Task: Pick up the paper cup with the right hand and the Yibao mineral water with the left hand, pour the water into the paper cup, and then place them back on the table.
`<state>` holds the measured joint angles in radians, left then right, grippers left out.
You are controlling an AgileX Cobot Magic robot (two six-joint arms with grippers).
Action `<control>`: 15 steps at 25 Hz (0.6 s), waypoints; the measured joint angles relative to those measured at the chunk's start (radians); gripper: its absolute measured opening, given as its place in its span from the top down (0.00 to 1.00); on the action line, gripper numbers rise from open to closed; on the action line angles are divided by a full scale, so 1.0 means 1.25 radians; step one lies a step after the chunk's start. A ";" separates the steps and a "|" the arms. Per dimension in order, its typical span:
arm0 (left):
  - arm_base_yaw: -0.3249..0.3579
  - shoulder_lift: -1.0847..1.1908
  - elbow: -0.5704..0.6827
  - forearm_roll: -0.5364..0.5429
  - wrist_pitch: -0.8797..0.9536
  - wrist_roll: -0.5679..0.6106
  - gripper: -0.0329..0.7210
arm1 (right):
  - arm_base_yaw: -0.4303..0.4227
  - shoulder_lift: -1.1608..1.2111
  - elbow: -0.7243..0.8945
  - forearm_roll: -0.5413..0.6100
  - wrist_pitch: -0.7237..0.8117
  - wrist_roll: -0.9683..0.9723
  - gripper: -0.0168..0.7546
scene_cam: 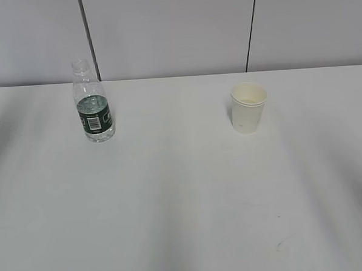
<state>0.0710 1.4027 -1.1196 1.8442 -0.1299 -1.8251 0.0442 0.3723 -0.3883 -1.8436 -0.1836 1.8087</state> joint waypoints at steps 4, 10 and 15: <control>0.000 0.009 0.033 0.000 0.040 0.000 0.36 | 0.000 -0.001 0.001 0.000 0.020 0.000 0.22; 0.000 0.024 0.057 0.000 0.049 0.000 0.36 | 0.000 -0.001 0.003 0.000 0.039 0.000 0.22; 0.000 0.032 0.057 0.000 0.049 0.000 0.36 | 0.000 -0.001 0.003 0.000 0.041 0.000 0.22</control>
<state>0.0710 1.4424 -1.0479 1.8442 -0.0691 -1.8251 0.0442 0.3707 -0.3852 -1.8436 -0.1329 1.8087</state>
